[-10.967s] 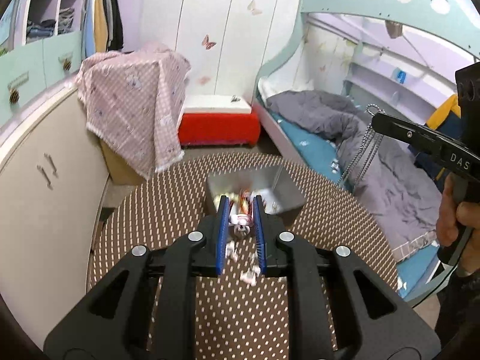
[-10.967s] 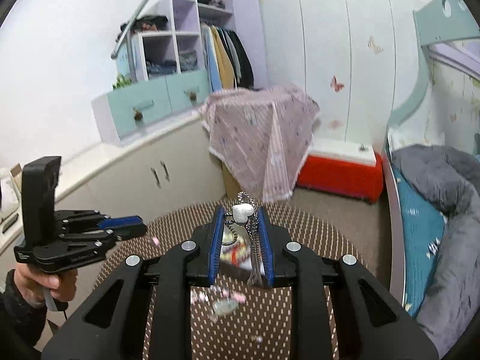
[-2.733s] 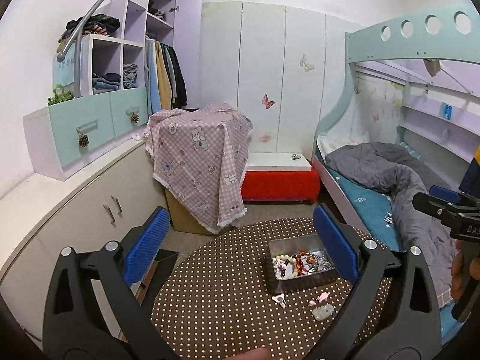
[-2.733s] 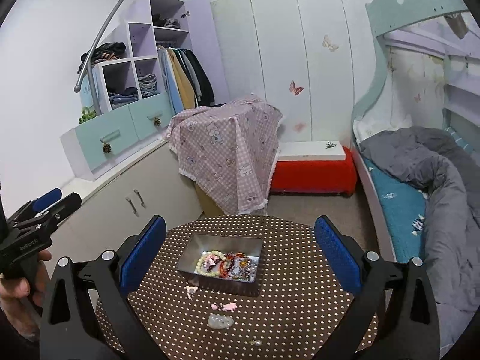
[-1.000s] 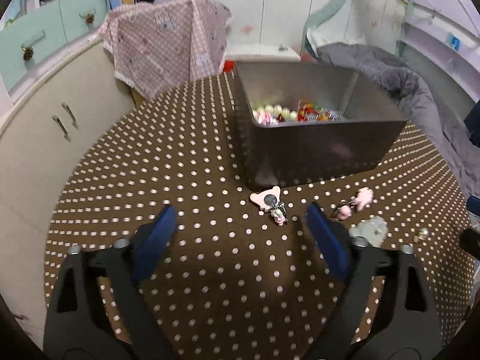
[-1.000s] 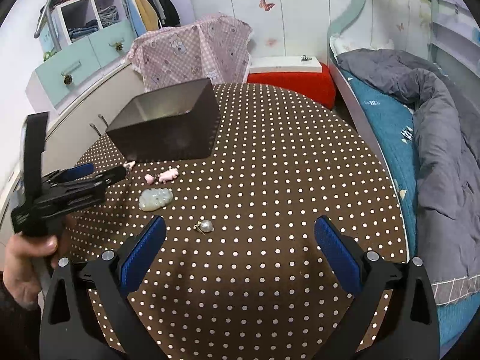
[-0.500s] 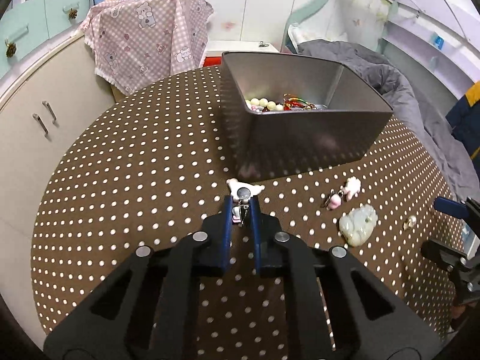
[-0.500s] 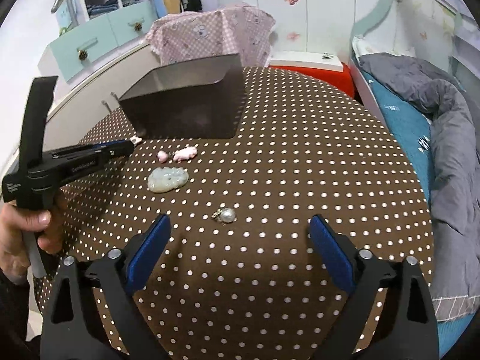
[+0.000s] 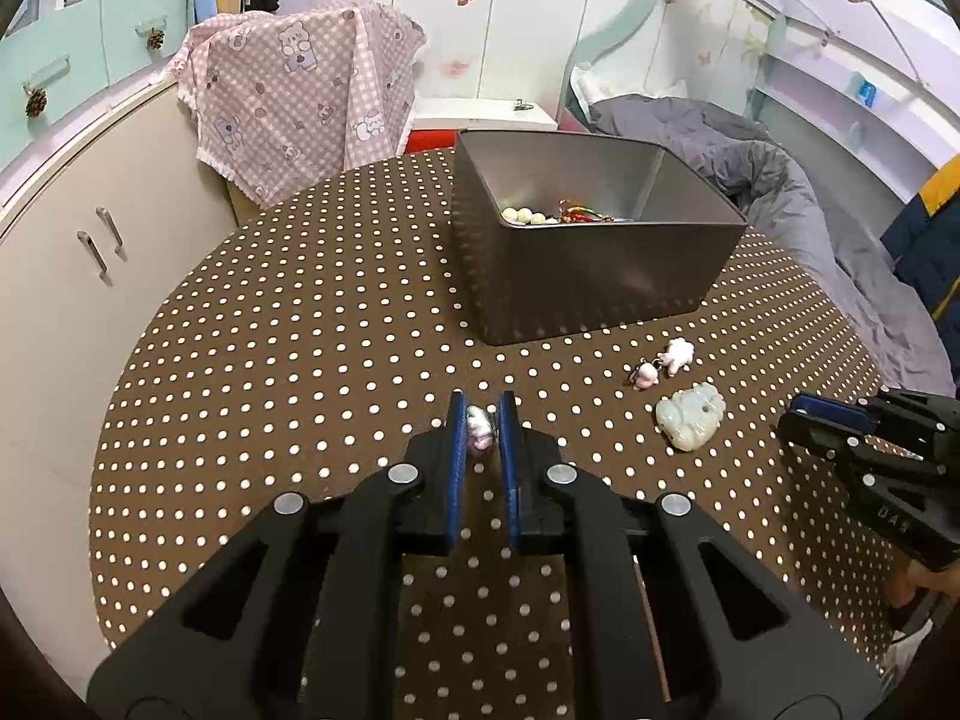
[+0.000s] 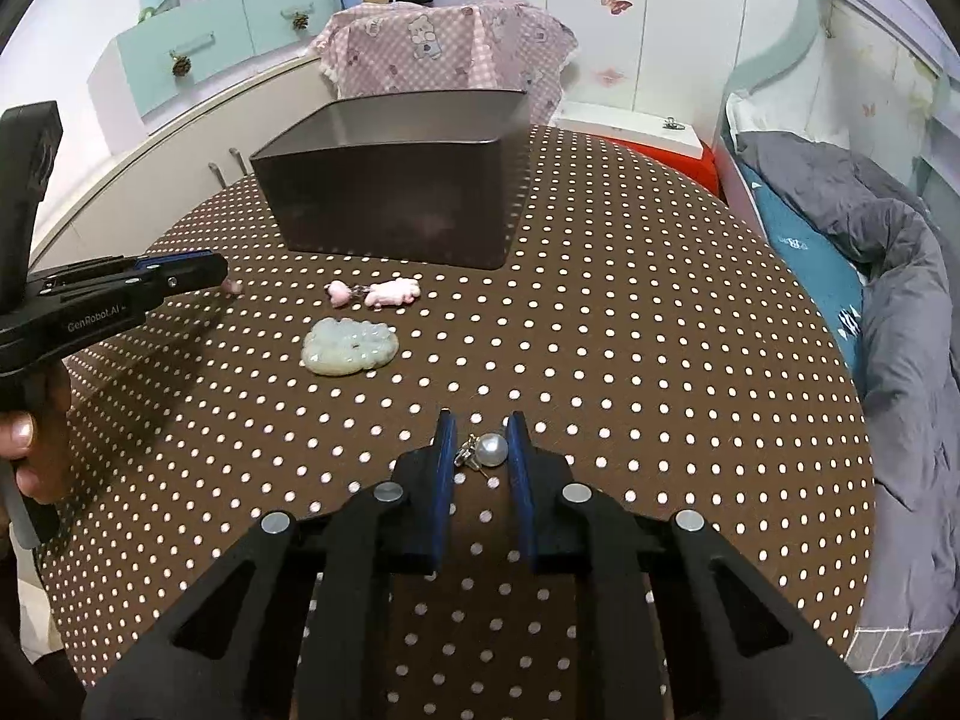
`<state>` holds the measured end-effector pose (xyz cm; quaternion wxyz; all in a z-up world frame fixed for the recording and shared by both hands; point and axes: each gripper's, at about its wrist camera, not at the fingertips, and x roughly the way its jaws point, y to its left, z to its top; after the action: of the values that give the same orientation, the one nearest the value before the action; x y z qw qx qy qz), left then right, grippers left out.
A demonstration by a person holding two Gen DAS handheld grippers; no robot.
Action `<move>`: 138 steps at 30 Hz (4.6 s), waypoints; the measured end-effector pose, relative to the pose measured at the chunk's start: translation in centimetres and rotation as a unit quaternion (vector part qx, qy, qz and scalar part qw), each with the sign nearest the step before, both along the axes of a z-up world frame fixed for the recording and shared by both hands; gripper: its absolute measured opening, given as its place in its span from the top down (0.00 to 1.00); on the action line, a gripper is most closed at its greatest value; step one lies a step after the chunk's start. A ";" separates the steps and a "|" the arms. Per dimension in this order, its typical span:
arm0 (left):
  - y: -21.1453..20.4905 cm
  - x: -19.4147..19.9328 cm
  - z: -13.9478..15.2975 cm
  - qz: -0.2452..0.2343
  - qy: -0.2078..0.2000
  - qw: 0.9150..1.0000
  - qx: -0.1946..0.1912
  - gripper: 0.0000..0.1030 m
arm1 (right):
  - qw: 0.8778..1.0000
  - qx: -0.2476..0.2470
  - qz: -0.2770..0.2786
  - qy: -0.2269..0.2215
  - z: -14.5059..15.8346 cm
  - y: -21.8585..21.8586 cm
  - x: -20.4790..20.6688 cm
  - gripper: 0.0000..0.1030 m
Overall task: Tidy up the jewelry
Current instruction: 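Grasp the white cat charm with the left tool while the right tool grasps the silver bead, then carry both charms over the grey box and open both tools to release them, then raise both tools away from the box back over the table, then lower the left tool and grasp the pale jade pendant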
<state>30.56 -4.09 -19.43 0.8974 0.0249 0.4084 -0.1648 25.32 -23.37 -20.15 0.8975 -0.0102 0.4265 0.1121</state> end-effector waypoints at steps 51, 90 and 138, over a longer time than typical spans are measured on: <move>-2.0 1.2 12.4 -0.044 -0.110 0.992 -0.052 0.83 | 0.986 0.050 0.074 -0.140 16.0 0.1 6.3 0.85; -0.9 1.4 16.3 0.021 -0.171 0.985 -0.034 0.10 | 0.982 0.121 -0.021 -0.142 17.3 -3.0 9.2 0.08; -9.0 -0.6 -2.0 -0.070 0.018 0.997 0.037 0.35 | 0.984 0.145 -0.089 -0.046 6.6 -8.5 1.6 0.08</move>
<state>30.00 -13.04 -21.41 0.8746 0.0837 0.4277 -0.2123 26.91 -31.91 -13.59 0.9145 0.1527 0.3633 0.0917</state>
